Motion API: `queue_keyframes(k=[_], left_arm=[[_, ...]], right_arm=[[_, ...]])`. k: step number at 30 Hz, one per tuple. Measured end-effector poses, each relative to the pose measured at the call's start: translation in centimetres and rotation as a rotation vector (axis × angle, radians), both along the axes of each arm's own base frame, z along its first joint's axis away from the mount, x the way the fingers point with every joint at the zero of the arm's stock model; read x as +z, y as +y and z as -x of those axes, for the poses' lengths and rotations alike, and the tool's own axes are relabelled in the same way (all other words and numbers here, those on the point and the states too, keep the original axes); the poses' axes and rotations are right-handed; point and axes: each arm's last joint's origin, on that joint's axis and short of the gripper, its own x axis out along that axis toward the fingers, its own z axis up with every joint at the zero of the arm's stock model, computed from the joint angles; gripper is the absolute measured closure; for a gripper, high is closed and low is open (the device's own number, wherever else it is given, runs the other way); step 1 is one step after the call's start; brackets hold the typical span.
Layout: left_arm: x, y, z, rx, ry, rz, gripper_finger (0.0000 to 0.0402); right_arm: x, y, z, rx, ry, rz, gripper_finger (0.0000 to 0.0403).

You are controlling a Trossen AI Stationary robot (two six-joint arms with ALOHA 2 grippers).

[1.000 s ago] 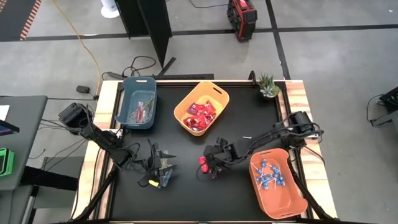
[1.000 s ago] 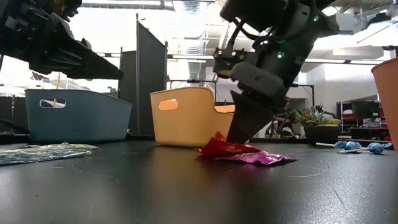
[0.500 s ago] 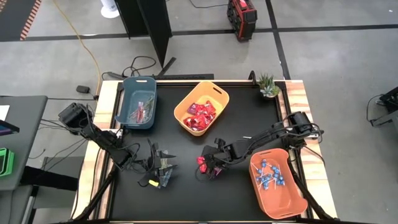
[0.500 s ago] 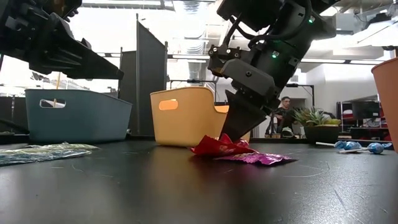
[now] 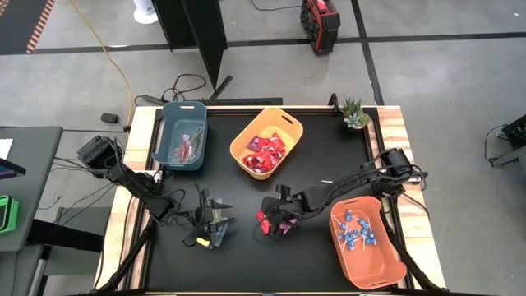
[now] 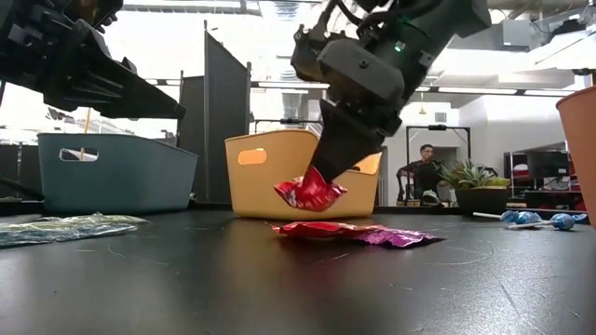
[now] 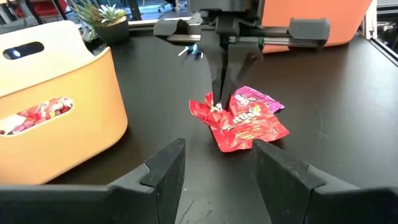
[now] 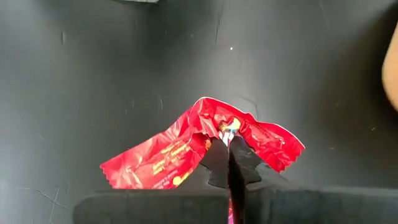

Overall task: Sort candy
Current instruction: Put the red candy into the yellow bin

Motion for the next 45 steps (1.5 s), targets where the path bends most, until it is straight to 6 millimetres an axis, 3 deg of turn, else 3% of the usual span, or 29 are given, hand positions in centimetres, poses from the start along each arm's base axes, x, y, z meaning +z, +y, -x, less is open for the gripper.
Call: queue_keyframes(k=[17,25,30,38,45], left_arm=[[0.0,0.0,0.0,0.002,-0.002,0.007,0.0223],[0.0,0.0,0.0,0.002,-0.004,0.01,0.0223],[0.0,0.0,0.0,0.003,-0.005,0.015,0.0223],[0.1,0.0,0.0,0.002,-0.013,0.019,0.0223],[0.2,0.3,-0.3,0.02,-0.019,0.025,0.0223]], right_arm=[[3.3,2.2,-1.1,0.055,-0.121,0.212,0.0399],[5.9,3.8,0.5,0.061,-0.193,0.305,0.0399],[7.4,4.4,2.9,0.039,-0.229,0.352,0.0399],[7.9,2.5,8.3,-0.214,-0.391,0.436,0.0399],[10.5,-1.9,7.5,-0.349,-0.518,0.472,0.0399]])
